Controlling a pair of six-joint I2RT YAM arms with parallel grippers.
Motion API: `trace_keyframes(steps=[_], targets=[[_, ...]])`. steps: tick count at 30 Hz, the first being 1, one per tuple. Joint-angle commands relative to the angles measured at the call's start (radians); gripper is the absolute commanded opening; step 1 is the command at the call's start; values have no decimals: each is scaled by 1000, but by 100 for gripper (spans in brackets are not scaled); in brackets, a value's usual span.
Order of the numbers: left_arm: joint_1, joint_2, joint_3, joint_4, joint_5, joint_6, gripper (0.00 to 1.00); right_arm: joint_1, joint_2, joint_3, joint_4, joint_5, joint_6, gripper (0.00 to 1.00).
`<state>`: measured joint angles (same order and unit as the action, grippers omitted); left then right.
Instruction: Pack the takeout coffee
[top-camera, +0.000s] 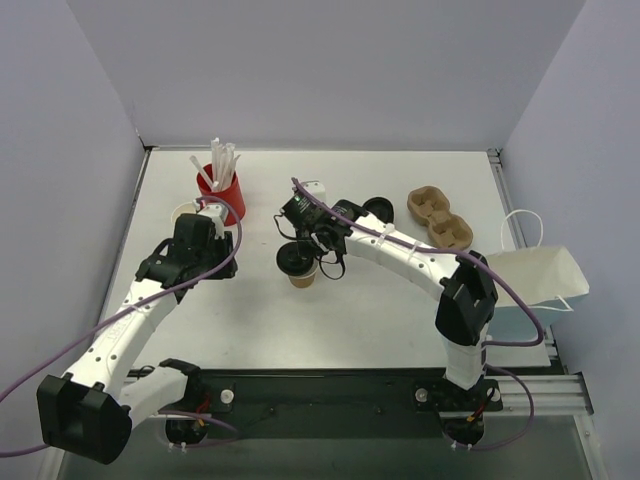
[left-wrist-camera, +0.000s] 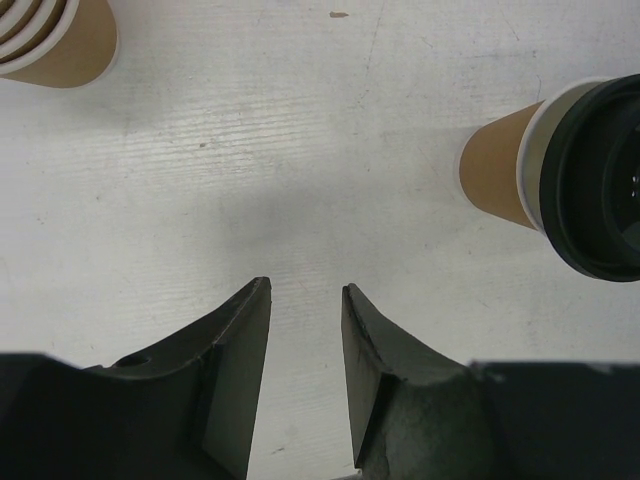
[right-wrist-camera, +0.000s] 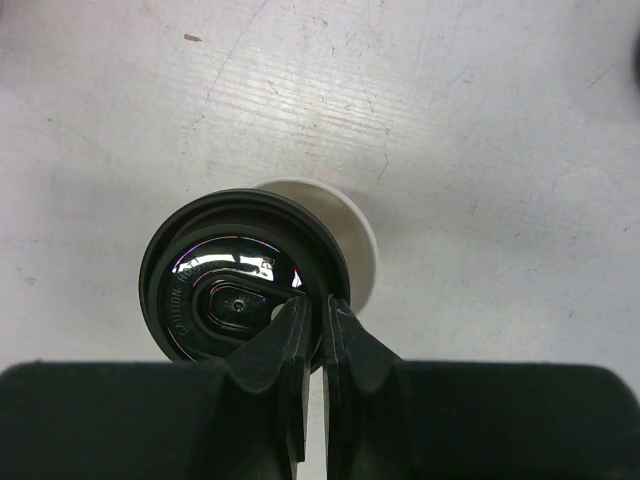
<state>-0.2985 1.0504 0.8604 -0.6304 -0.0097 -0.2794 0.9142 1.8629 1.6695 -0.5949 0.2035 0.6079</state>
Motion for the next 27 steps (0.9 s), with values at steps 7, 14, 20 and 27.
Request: trace_keyframes(steps=[7,14,20,27], targets=[[2,-52,3,40,-73,0,45,17,44,22,-43,106,-65,0],[2,-56,2,40,-85,-3,45,17,67,13,-42,122,-77,0],[2,-56,3,38,-85,-3,45,22,70,3,-42,158,-85,0],[2,-58,2,41,-79,-3,45,23,68,-13,-40,171,-83,0]])
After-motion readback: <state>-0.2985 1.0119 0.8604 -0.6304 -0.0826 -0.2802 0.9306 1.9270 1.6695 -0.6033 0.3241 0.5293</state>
